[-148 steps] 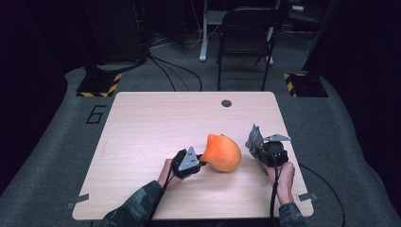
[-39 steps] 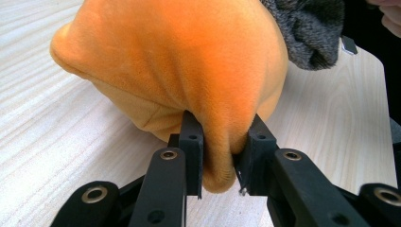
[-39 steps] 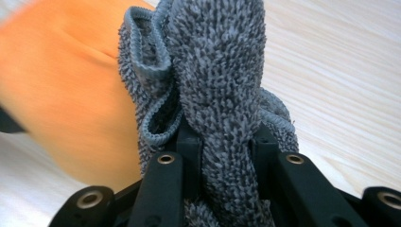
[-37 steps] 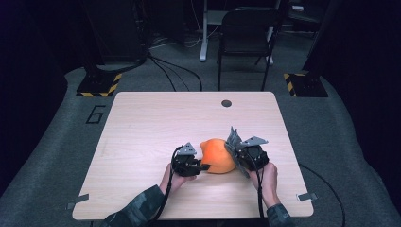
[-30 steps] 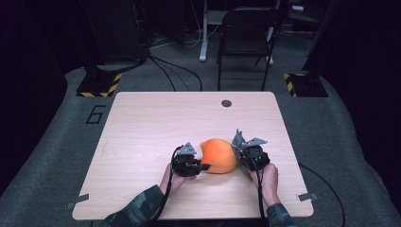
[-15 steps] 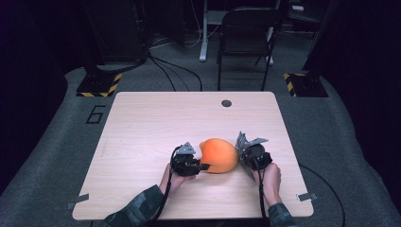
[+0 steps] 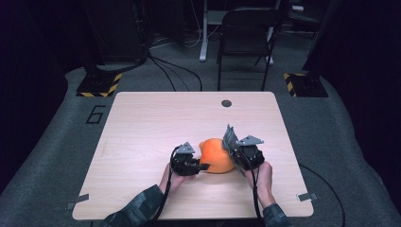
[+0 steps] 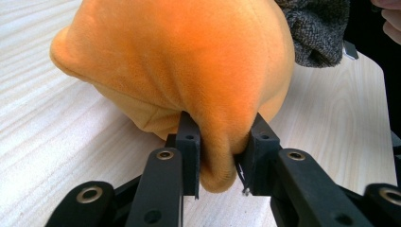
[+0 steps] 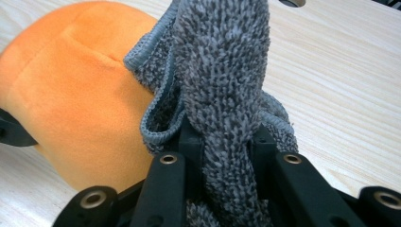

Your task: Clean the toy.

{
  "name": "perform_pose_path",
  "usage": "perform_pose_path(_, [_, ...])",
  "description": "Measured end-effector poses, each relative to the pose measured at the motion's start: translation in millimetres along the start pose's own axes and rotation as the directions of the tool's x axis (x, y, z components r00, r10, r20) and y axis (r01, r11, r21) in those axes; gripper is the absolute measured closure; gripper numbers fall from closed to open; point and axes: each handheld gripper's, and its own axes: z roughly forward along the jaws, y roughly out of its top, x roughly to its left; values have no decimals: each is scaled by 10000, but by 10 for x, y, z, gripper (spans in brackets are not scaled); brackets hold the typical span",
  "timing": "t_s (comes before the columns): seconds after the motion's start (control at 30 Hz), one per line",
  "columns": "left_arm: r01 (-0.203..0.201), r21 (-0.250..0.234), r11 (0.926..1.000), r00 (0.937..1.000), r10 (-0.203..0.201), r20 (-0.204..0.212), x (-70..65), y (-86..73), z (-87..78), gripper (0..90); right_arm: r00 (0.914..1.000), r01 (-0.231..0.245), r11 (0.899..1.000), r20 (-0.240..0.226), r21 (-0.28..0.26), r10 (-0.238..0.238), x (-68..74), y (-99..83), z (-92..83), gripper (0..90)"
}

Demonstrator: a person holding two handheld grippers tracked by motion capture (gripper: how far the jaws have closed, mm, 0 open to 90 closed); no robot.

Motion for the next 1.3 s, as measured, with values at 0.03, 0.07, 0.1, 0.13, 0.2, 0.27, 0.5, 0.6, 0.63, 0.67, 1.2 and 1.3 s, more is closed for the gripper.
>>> perform_pose_path(0.03, [-59, 38, 10000, 10000, 59, 6, 7, 1, 2, 661, 9999, 116, 9999, 47, 94, -116, 7, -4, 19, 742])
perform_pose_path(0.07, [-141, -5, 9999, 9999, 141, -1, 9, -1, 2, 641, 9999, 79, 9999, 118, 118, -81, 17, -5, 31, 742])
perform_pose_path(0.1, [-141, -5, 9999, 9999, 141, -1, 9, -1, 2, 607, 9997, 192, 9998, 117, 107, -193, 15, -3, 43, 743])
perform_pose_path(0.13, [-246, -41, 9997, 9997, 246, 61, 21, -2, 2, 607, 9997, 192, 9998, 117, 107, -193, 15, -3, 43, 743])
perform_pose_path(0.2, [-571, -57, 9984, 9983, 571, 81, 37, -6, -4, 518, 9996, 248, 9995, 152, 181, -251, 19, -2, 47, 743])
perform_pose_path(0.27, [-1114, -48, 9938, 9937, 1114, 131, 47, -10, -19, 495, 9995, 276, 9994, 124, 206, -278, 12, -2, 47, 743])
perform_pose_path(0.5, [-2940, 37, 9558, 9554, 2940, -261, -6, -17, -57, 323, 9998, 200, 9996, 64, 209, -201, -31, 4, 75, 743])
perform_pose_path(0.6, [-3789, 105, 9254, 9211, 3782, -923, -70, -17, -61, 252, 9998, 190, 9996, 14, 218, -190, -31, 6, 75, 743])
perform_pose_path(0.63, [-3970, 123, 9177, 9129, 3962, -984, -82, -9, -69, 207, 9998, 201, 9995, -32, 259, -200, -32, 7, 72, 743])
perform_pose_path(0.67, [-4188, 83, 9080, 9015, 4169, -1162, -100, -5, -77, 207, 9998, 184, 9995, 13, 238, -184, -28, 6, 74, 743])
perform_pose_path(1.2, [-6239, 809, 7773, 7546, 6261, -1962, -57, -102, 77, 158, 9998, 181, 9993, 9, 336, -181, -19, 26, 110, 743])
perform_pose_path(1.3, [-6425, 827, 7618, 7351, 6432, -2145, -69, -113, 85, 162, 10000, 91, 9994, 29, 334, -92, -14, 23, 111, 743])
